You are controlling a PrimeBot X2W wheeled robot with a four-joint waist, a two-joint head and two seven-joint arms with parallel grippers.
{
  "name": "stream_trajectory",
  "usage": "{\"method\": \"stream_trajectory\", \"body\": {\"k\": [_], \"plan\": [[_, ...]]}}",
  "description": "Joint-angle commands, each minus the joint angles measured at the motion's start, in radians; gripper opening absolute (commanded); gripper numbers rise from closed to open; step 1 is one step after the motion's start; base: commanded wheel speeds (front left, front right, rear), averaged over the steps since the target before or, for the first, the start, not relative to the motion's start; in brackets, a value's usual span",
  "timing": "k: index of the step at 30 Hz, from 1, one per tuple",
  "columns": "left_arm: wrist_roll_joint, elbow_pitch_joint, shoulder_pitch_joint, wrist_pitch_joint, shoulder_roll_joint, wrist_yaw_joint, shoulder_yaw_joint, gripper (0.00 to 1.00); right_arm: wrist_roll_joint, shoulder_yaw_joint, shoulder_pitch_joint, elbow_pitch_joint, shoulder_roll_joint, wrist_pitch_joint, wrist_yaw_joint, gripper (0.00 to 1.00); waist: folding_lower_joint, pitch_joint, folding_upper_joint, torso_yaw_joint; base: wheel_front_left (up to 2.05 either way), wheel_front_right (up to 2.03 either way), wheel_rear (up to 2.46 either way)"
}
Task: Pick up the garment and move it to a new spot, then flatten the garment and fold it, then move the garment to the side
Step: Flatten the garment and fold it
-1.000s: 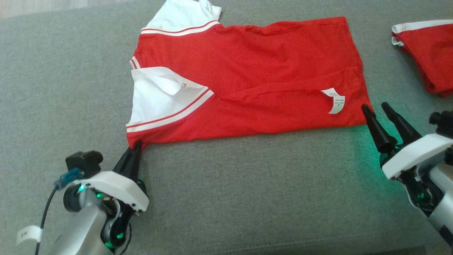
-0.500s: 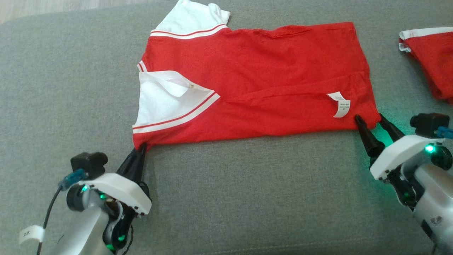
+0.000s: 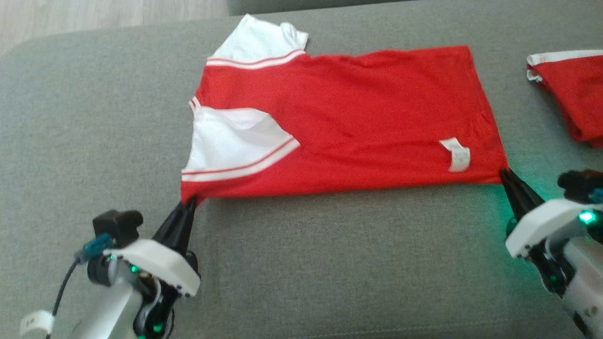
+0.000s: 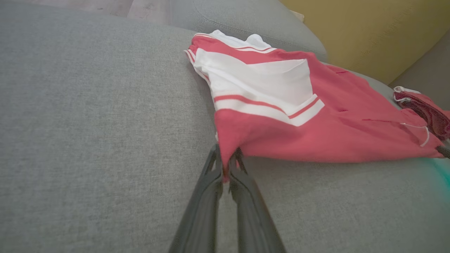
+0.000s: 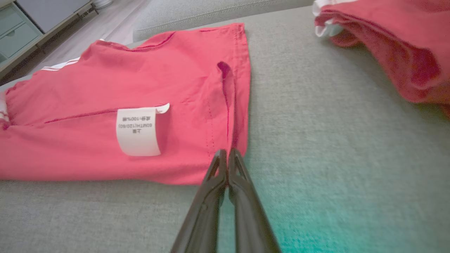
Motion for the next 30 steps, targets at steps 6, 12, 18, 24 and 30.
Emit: {"method": "stream_trajectory", "body": {"k": [6, 12, 18, 24, 30], "plan": [[0.002, -0.111, 0.09, -0.015, 0.062, -0.001, 0.027, 0.0, 0.009, -0.038, 0.123, -0.078, -0.101, -0.021, -0.001, 0.0, 0.0, -0.042, 0.0, 0.002, 0.0, 0.0, 0.0], [0.009, -0.206, 0.207, -0.015, 0.071, 0.045, 0.006, 0.0, 0.014, -0.082, 0.237, -0.14, -0.143, -0.023, -0.001, 0.0, 0.0, -0.064, 0.0, 0.011, 0.0, 0.0, 0.0], [0.009, -0.25, 0.293, -0.013, 0.064, 0.073, -0.018, 0.0, 0.012, -0.142, 0.361, -0.185, -0.158, -0.024, -0.001, 0.0, 0.0, -0.08, 0.0, 0.03, 0.0, 0.0, 0.0], [0.021, -0.272, 0.338, 0.001, 0.066, 0.084, -0.052, 0.0, -0.04, -0.22, 0.491, -0.245, -0.153, -0.014, -0.001, 0.0, 0.0, -0.089, 0.0, 0.048, 0.0, 0.0, 0.0], [0.033, -0.273, 0.328, 0.031, 0.066, 0.099, -0.069, 0.31, -0.115, -0.327, 0.536, -0.275, -0.12, 0.031, -0.001, 1.0, 0.0, -0.093, 0.0, 0.053, 0.0, 0.0, 0.0]]}}
